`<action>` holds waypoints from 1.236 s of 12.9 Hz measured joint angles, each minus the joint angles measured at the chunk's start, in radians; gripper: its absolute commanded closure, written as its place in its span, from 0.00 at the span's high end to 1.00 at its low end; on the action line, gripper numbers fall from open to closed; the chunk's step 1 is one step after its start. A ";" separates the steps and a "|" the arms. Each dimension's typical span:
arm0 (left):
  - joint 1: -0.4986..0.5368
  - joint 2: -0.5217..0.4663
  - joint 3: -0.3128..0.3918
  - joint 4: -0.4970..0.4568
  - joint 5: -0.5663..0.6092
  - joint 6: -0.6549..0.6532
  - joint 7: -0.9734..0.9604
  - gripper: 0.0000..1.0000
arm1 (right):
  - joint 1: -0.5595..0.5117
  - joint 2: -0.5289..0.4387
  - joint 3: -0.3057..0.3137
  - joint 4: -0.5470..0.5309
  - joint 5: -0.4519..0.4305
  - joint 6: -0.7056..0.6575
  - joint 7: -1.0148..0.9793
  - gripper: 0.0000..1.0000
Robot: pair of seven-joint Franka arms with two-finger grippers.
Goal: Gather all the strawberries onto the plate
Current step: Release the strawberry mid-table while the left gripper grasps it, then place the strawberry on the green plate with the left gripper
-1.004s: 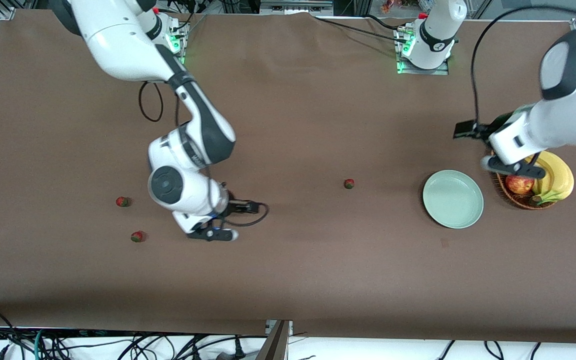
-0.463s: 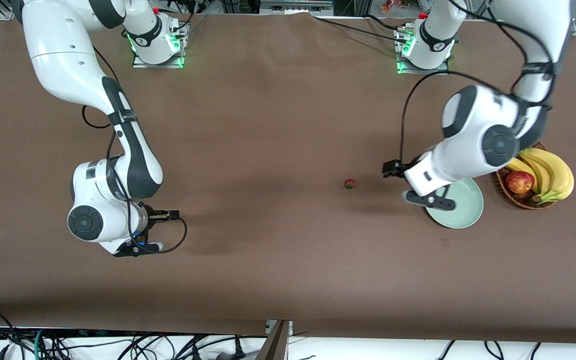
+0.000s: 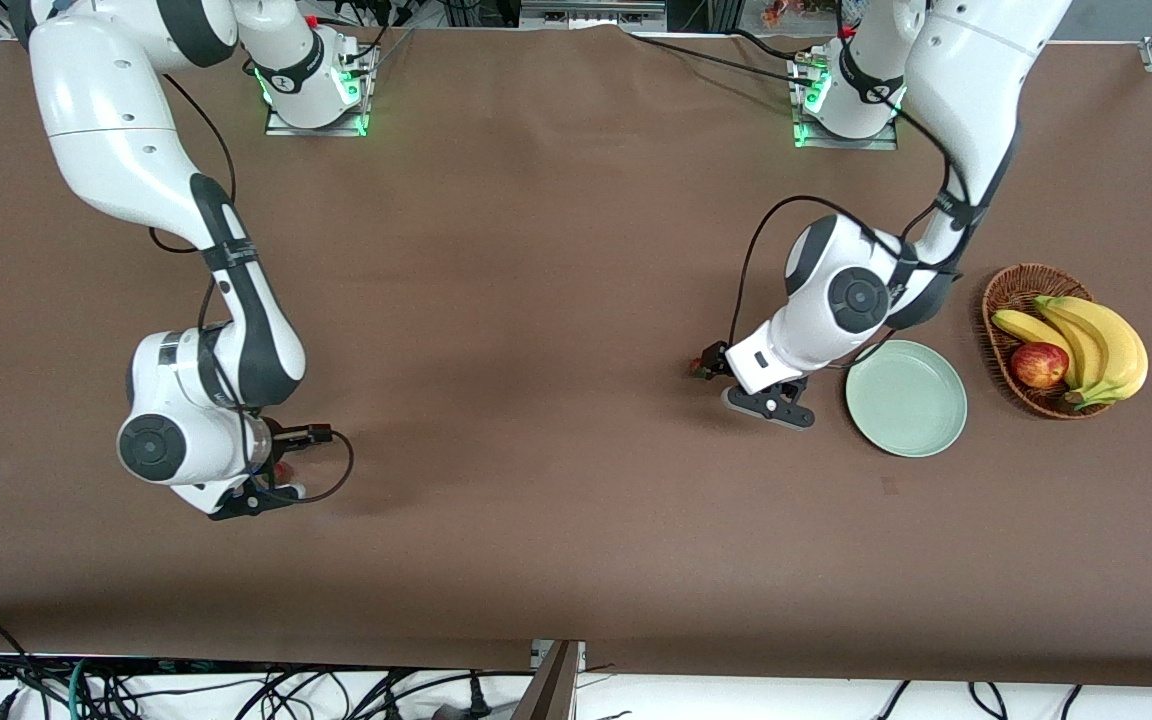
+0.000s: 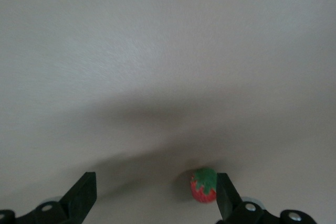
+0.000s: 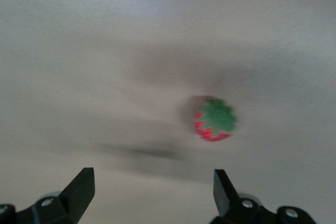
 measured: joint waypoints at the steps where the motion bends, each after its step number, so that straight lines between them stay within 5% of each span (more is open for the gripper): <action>1: -0.005 0.016 0.000 0.000 0.000 0.010 -0.004 1.00 | -0.010 0.000 0.000 -0.001 -0.007 0.022 -0.026 1.00; 7: -0.123 0.036 0.000 -0.001 0.032 0.013 -0.220 1.00 | -0.016 0.022 0.001 -0.011 -0.031 0.140 -0.055 0.98; 8: -0.129 0.036 0.001 -0.003 0.049 0.013 -0.235 0.99 | -0.017 0.025 0.001 -0.012 -0.032 0.147 -0.058 0.85; 10: -0.129 0.038 0.010 -0.004 0.058 0.013 -0.236 0.78 | -0.017 0.026 0.001 -0.013 -0.032 0.162 -0.062 0.52; 11: -0.128 0.039 0.014 -0.004 0.059 0.013 -0.236 0.66 | -0.017 0.026 0.001 -0.014 -0.032 0.164 -0.069 0.45; 12: -0.127 0.041 0.015 -0.005 0.059 0.013 -0.236 0.60 | -0.017 0.026 0.001 -0.015 -0.032 0.165 -0.080 0.45; 14: -0.127 0.044 0.015 -0.005 0.062 0.013 -0.236 0.25 | -0.019 0.026 0.001 -0.019 -0.032 0.166 -0.091 0.42; 16: -0.127 0.044 0.016 -0.005 0.080 0.013 -0.236 0.01 | -0.020 0.026 0.001 -0.024 -0.033 0.169 -0.102 0.28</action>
